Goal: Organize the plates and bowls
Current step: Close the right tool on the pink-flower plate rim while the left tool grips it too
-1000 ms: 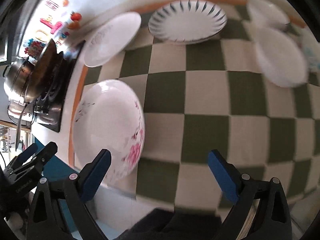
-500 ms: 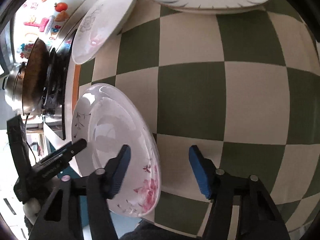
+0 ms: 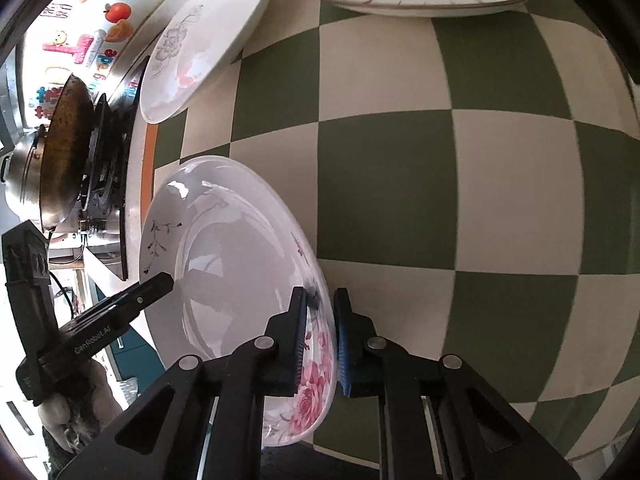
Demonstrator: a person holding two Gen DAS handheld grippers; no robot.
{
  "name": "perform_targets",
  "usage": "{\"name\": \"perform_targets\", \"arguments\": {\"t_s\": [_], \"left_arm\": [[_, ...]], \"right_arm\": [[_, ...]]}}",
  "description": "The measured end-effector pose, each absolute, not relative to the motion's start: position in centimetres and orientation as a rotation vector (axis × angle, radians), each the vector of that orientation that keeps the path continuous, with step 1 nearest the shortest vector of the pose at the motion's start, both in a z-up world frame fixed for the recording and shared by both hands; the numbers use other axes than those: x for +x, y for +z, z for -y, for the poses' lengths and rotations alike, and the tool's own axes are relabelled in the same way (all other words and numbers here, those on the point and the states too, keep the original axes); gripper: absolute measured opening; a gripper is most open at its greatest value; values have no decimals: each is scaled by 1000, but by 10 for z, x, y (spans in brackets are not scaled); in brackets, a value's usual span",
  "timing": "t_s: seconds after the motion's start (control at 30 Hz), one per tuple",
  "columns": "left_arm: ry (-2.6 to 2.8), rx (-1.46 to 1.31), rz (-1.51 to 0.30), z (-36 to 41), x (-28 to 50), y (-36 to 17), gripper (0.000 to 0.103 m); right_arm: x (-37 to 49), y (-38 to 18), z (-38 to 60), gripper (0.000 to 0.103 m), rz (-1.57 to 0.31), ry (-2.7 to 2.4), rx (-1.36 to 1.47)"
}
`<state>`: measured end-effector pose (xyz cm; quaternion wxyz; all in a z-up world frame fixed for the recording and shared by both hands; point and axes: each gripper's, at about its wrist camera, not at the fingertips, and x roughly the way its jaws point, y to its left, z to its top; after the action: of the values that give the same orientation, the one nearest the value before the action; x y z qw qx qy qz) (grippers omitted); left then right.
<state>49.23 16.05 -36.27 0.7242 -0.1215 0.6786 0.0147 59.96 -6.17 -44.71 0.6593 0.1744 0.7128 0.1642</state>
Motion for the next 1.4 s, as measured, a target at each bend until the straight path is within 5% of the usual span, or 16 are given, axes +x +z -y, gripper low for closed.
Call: {"name": "perform_targets", "arguments": {"t_s": [0.4, 1.4], "left_arm": [[-75, -196, -1474, -100, 508, -340, 32], [-73, -92, -1517, -62, 508, -368, 32]], "right_arm": [[604, -408, 123, 15, -1520, 301, 455], [594, -445, 192, 15, -1523, 222, 467]]}}
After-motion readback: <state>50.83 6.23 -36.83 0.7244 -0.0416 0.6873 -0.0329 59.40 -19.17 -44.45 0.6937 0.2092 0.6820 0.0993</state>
